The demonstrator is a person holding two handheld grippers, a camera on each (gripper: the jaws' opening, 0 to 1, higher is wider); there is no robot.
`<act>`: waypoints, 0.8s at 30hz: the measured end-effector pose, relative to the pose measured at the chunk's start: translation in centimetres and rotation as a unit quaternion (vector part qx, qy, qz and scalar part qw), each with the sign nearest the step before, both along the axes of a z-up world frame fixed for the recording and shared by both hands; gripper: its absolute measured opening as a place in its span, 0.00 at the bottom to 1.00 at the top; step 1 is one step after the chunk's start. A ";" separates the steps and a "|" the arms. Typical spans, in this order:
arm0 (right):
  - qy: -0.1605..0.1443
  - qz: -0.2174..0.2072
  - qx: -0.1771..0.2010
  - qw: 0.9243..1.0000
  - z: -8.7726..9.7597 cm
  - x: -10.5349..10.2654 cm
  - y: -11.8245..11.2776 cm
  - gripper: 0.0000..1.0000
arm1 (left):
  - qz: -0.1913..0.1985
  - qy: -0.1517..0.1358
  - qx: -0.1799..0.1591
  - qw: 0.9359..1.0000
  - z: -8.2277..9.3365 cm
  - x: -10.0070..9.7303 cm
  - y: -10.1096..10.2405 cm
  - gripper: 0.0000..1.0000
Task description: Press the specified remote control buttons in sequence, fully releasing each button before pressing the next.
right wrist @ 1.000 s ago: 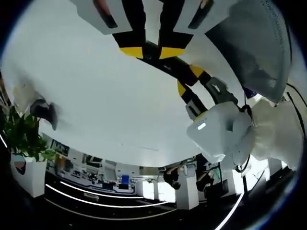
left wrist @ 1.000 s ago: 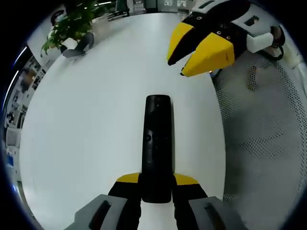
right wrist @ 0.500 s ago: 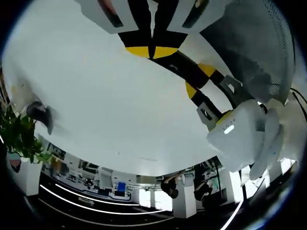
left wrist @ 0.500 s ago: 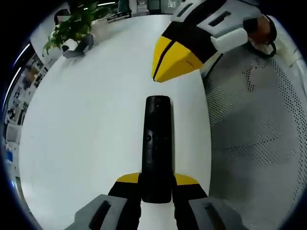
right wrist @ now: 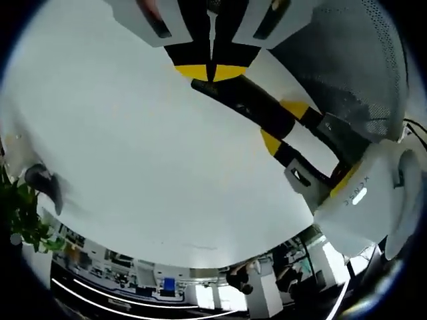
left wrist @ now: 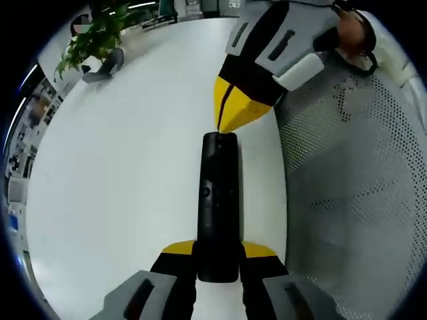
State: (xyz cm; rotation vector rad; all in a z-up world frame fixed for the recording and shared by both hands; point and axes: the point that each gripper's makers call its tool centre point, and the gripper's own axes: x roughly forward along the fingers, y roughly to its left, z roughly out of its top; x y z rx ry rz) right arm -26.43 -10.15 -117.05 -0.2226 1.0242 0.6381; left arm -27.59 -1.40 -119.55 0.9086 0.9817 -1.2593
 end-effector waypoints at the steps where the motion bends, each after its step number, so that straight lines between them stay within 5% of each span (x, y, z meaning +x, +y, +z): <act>1: 0.001 0.001 -0.001 1.000 -0.1 0.0 0.0 0.00 | 0.001 0.000 -0.001 1.000 0.0 0.0 0.0 0.24; 13: 0.019 -0.003 -0.014 1.000 -1.3 -0.1 -0.1 0.00 | 0.001 0.001 -0.001 1.000 0.0 0.0 0.0 0.24; 24: 0.018 -0.014 0.000 1.000 -1.3 0.1 -0.1 0.00 | 0.006 0.004 -0.039 0.999 0.1 0.0 0.2 0.24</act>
